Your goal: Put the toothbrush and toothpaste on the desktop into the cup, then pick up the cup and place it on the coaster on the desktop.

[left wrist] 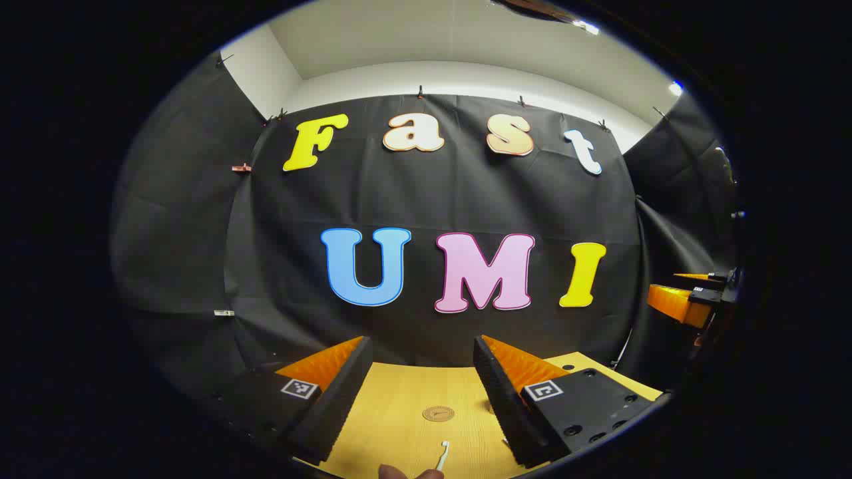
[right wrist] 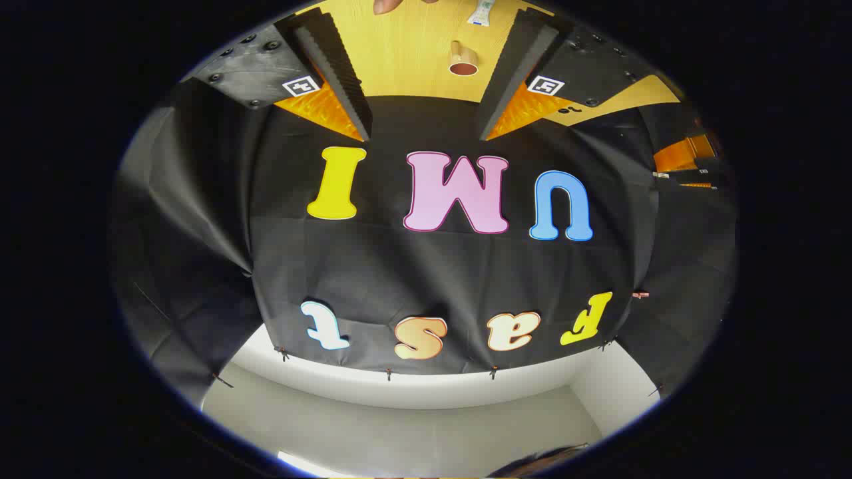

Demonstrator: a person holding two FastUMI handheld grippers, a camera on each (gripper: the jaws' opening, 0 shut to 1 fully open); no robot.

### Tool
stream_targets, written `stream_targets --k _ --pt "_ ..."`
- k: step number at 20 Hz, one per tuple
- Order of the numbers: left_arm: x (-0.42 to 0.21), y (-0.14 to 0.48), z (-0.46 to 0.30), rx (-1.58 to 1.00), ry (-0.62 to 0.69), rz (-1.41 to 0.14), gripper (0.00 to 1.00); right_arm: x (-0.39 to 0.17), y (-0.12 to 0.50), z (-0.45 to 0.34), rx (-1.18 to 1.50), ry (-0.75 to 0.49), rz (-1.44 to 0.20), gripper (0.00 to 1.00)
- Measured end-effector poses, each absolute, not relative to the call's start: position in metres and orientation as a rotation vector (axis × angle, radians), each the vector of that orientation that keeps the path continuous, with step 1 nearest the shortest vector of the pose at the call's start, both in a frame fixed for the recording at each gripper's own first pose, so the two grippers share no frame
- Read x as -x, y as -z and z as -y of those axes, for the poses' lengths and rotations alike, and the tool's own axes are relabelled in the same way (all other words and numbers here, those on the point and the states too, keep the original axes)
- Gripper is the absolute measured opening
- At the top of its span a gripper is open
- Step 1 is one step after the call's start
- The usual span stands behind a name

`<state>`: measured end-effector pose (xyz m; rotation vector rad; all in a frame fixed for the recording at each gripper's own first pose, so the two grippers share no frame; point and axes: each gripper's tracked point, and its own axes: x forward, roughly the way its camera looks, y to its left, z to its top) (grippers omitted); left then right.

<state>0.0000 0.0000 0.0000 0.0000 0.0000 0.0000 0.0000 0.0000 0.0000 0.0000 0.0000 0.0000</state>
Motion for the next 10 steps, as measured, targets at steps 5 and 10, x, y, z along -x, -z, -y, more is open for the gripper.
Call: stream_targets --k 5,10 --pt "0.001 -0.0011 0.0023 0.008 0.012 0.004 0.96 0.0009 0.0033 -0.0067 0.0 -0.013 -0.01 0.96" --pt "0.0025 -0.0023 0.0054 -0.002 0.023 0.002 0.96 0.0039 0.0063 -0.0095 0.012 -0.019 -0.025 0.96"
